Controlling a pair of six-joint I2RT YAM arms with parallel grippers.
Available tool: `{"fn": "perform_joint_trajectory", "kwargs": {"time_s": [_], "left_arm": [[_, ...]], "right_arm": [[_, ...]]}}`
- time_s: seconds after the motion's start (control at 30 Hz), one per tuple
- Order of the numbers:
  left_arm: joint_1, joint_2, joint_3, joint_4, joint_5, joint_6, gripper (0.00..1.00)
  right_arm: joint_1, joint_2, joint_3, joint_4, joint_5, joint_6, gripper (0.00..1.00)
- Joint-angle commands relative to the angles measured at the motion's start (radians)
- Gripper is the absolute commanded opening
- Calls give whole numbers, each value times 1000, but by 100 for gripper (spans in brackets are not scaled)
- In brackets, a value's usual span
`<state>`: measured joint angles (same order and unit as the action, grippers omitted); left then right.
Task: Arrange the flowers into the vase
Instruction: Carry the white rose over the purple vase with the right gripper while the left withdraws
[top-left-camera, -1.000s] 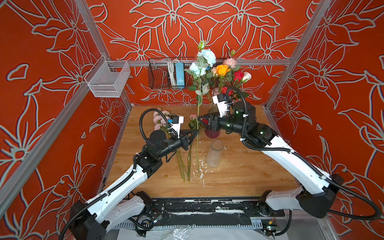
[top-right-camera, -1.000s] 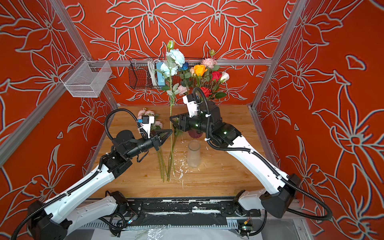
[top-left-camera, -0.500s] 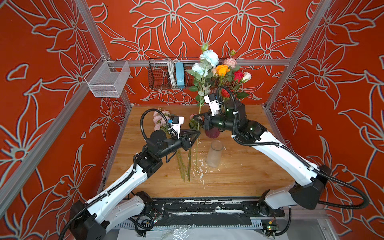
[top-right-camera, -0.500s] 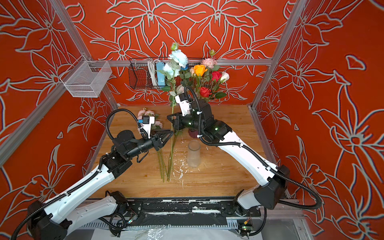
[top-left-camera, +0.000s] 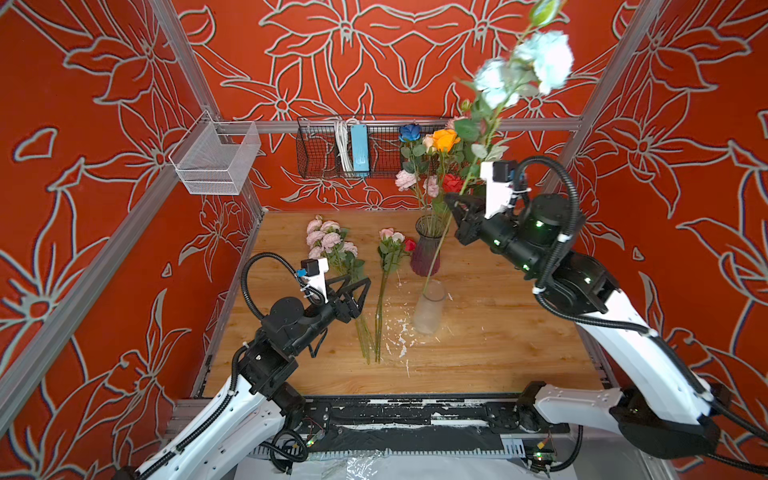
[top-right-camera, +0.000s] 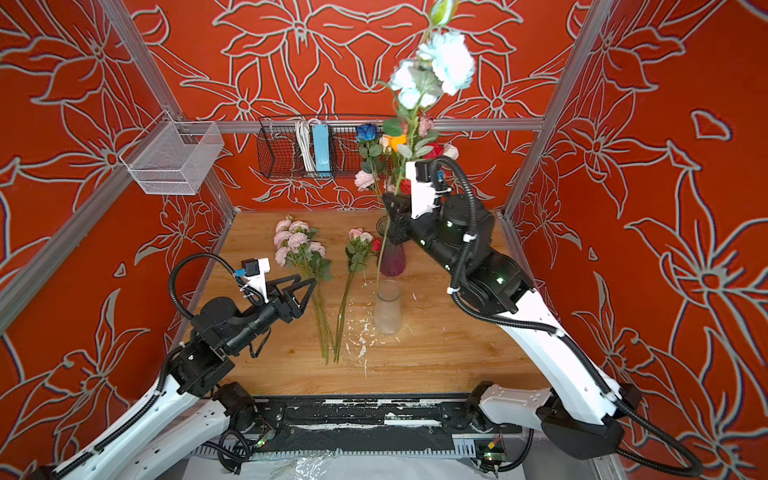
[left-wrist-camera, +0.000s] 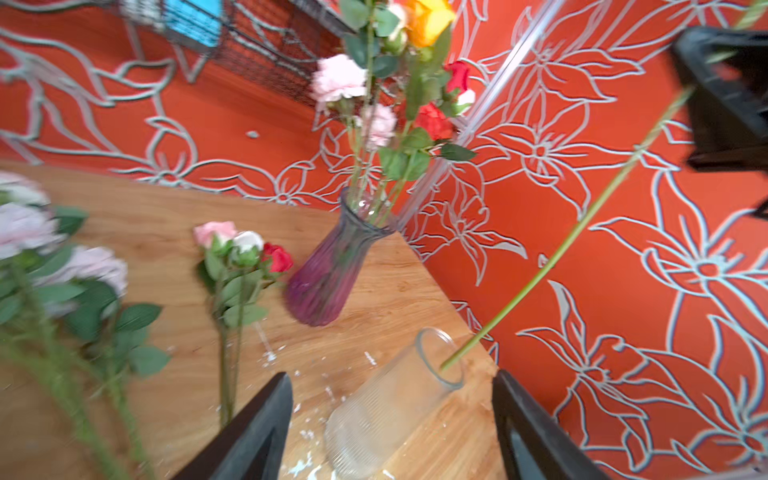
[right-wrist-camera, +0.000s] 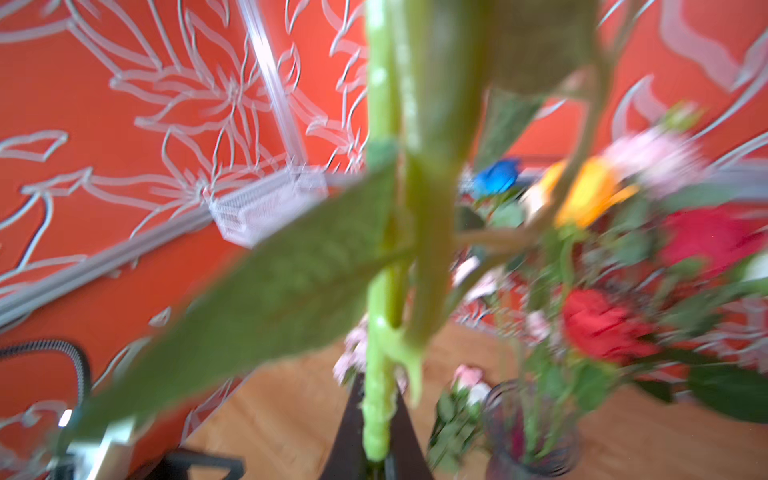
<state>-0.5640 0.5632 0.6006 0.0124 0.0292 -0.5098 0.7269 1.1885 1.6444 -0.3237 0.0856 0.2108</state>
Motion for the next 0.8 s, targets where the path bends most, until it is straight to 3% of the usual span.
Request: {"fn": "perform_joint_trajectory", "kwargs": {"time_s": [0.0,0.17,0.77], "left_arm": [[-4,-48,0,-77,-80,-17,76],[-4,-48,8,-107,-96,-24,76],[-4,126,31,-68,-43,-64,76]], "right_arm": [[-9,3,28,3,124,-72,0],[-24,-6,-18,-3,122,-55,0],[-34,-100,-489,135,95,109,3]]}}
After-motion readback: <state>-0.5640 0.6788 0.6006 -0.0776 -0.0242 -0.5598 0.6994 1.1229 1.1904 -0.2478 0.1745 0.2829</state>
